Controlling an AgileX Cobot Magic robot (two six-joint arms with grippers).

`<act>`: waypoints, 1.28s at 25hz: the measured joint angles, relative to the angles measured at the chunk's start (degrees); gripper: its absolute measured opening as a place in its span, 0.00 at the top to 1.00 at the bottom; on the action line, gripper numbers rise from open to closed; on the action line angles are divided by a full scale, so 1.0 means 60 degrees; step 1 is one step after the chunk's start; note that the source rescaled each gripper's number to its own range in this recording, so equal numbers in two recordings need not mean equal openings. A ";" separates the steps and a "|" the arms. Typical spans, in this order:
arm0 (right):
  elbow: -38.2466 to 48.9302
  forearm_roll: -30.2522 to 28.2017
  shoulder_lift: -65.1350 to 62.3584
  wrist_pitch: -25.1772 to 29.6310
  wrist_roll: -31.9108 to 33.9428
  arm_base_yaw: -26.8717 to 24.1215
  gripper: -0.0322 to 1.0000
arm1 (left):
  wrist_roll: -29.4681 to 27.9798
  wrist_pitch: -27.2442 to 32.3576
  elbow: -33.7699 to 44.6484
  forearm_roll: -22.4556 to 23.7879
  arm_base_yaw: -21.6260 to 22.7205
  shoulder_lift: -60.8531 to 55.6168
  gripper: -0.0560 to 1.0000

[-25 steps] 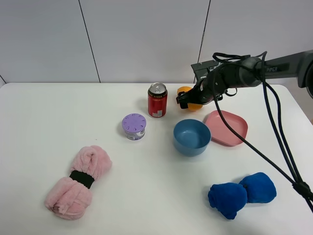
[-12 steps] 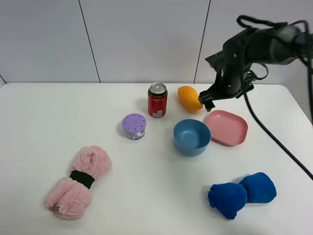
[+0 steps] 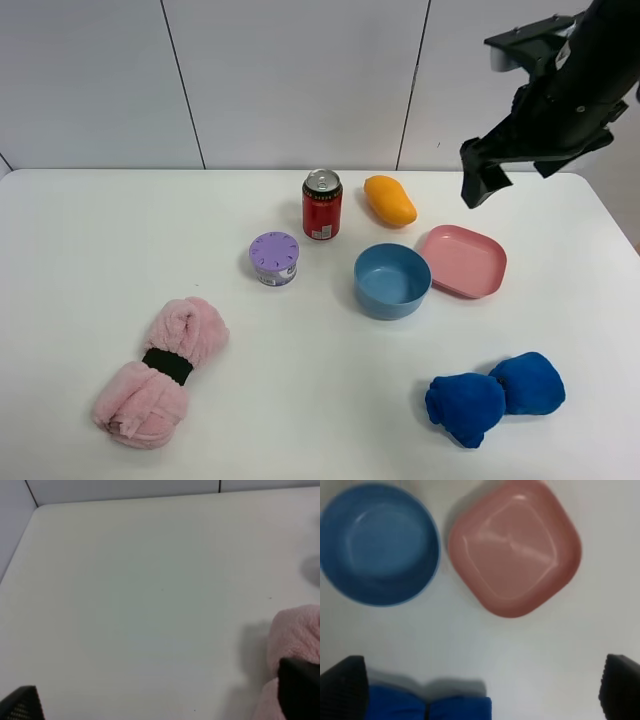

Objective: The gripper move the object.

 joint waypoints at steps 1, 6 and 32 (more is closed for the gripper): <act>0.0000 -0.0031 -0.0238 0.0021 -0.0020 -0.0045 0.22 | 0.0000 0.0000 0.0000 0.0000 0.0000 0.0000 0.00; 0.0000 -0.0069 -0.0957 0.0070 -0.0195 -0.1314 0.21 | 0.0000 0.0000 0.0000 0.0000 0.0000 0.0000 0.00; 0.3421 0.0213 -0.8294 0.0119 0.0200 -0.4657 0.21 | 0.0000 0.0000 0.0000 0.0000 0.0000 0.0000 0.00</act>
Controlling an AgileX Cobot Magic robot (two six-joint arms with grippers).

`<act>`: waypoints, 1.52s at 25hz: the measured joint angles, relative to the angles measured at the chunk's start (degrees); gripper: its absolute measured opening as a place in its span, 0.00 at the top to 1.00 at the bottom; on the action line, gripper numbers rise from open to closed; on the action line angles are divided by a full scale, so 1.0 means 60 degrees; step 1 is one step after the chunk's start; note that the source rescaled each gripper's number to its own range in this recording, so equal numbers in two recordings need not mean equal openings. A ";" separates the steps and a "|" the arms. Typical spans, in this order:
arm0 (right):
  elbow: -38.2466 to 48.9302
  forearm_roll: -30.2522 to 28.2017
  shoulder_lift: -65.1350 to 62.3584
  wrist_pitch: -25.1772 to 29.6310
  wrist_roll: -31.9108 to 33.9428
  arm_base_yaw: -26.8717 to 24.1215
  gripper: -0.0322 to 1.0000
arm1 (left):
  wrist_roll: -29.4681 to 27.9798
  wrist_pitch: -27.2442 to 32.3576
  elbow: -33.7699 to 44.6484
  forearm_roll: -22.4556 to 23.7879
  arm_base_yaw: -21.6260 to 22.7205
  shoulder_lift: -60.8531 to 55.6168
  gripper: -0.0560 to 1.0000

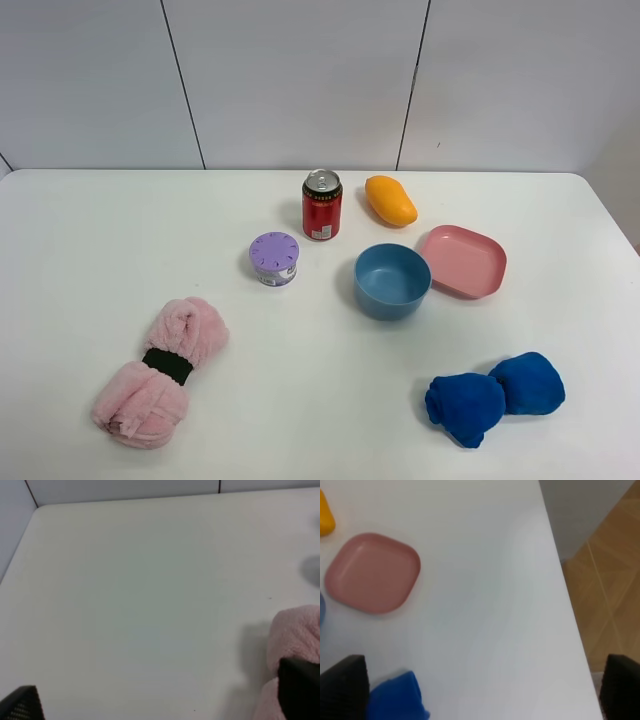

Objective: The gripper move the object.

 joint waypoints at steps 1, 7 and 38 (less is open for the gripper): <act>0.0429 0.0053 -0.0442 0.0000 0.0000 0.0000 0.21 | 0.0000 0.0000 0.0000 0.0000 0.0000 0.0000 0.00; 0.2931 0.0860 -0.3429 0.0002 0.0030 0.0000 0.21 | 0.0000 0.0000 0.0000 0.0000 0.0000 0.0000 0.00; 0.5138 0.0123 -0.5496 -0.1483 0.1147 0.0964 0.21 | 0.0000 0.0000 0.0000 0.0000 0.0000 0.0000 0.00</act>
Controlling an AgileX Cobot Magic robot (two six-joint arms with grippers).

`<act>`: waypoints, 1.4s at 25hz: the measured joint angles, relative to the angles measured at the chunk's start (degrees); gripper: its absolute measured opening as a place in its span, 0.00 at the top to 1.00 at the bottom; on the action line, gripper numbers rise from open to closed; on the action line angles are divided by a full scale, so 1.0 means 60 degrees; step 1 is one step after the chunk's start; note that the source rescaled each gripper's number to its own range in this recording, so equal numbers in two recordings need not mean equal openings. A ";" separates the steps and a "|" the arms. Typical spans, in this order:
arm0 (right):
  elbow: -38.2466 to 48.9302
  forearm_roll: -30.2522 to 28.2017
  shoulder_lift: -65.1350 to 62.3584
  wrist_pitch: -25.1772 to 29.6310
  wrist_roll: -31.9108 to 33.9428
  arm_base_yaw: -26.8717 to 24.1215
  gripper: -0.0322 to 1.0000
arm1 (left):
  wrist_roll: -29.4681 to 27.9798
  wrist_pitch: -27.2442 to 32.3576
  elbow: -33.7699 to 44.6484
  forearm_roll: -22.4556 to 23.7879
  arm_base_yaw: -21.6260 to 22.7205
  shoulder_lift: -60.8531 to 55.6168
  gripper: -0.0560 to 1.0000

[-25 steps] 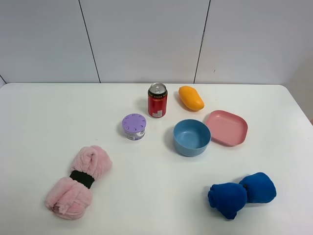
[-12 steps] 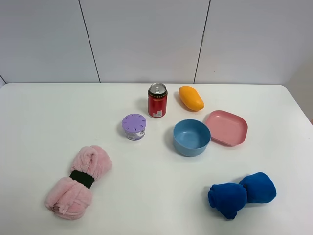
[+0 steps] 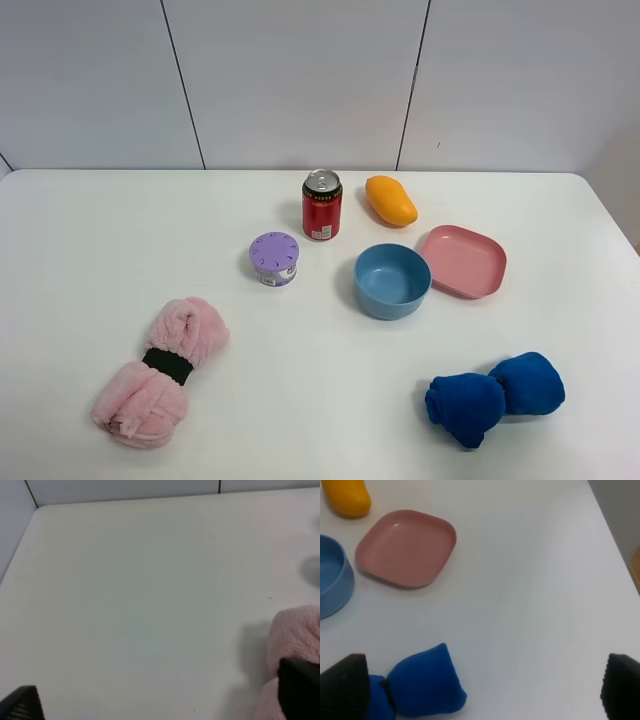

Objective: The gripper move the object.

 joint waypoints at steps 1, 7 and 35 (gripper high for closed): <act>0.0000 0.0000 0.0000 0.0000 0.0000 0.0000 0.21 | 0.0000 0.0000 0.0000 0.0000 0.0000 0.0000 0.00; 0.0000 0.0000 -0.0096 0.0000 0.0000 0.0000 0.21 | 0.0000 0.0000 0.0000 0.0000 0.0000 0.0000 0.00; 0.0000 -0.0024 -0.0565 -0.0022 0.0000 0.0092 0.21 | 0.0000 0.0000 0.0000 0.0000 0.0000 0.0000 0.00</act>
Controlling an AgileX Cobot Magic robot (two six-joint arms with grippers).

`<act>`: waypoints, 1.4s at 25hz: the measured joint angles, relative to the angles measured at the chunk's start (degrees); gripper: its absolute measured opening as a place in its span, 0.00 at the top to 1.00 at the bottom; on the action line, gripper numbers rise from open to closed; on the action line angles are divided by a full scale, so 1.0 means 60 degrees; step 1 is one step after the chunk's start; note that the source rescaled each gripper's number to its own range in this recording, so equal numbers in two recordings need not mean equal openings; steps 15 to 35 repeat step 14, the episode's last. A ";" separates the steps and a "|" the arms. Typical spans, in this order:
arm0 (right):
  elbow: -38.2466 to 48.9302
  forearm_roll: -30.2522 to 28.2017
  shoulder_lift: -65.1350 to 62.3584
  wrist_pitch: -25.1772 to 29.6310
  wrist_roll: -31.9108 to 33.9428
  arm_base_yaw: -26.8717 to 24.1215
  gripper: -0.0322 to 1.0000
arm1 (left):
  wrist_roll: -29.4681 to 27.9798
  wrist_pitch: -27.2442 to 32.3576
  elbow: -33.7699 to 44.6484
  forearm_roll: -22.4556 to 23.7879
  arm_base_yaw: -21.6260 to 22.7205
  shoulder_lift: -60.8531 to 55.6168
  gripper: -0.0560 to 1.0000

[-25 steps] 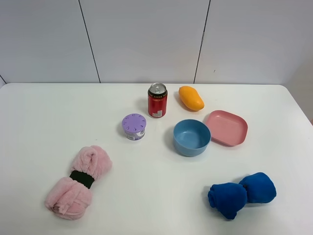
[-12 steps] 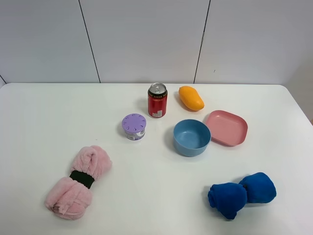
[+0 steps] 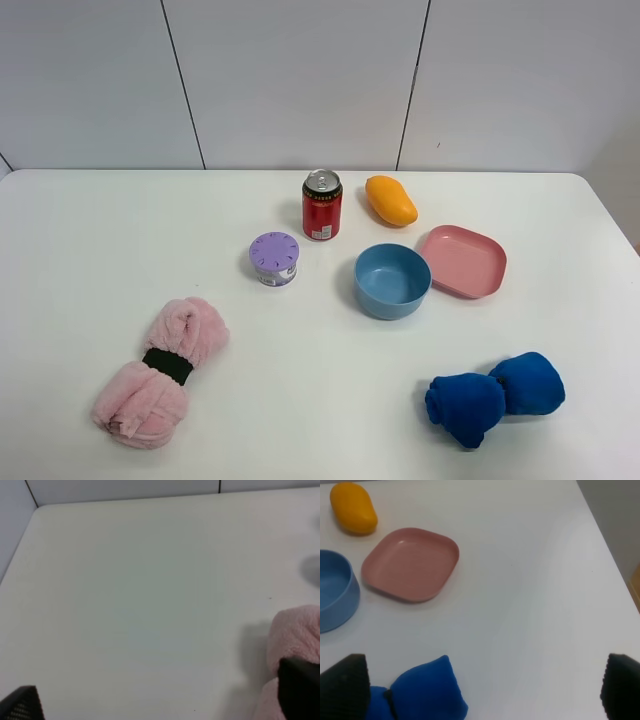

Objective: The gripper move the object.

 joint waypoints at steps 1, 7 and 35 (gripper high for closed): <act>0.0000 0.0000 0.0000 0.0000 0.0000 0.0000 0.21 | 0.0000 0.0000 0.0000 0.0000 0.0000 0.0000 0.00; 0.0000 0.0000 0.0000 0.0000 0.0000 0.0000 0.21 | 0.0000 0.0000 0.0000 0.0000 0.0000 0.0000 0.00; 0.0000 0.0000 0.0000 0.0000 0.0000 0.0000 0.21 | 0.0000 0.0000 0.0000 0.0000 0.0000 0.0000 0.00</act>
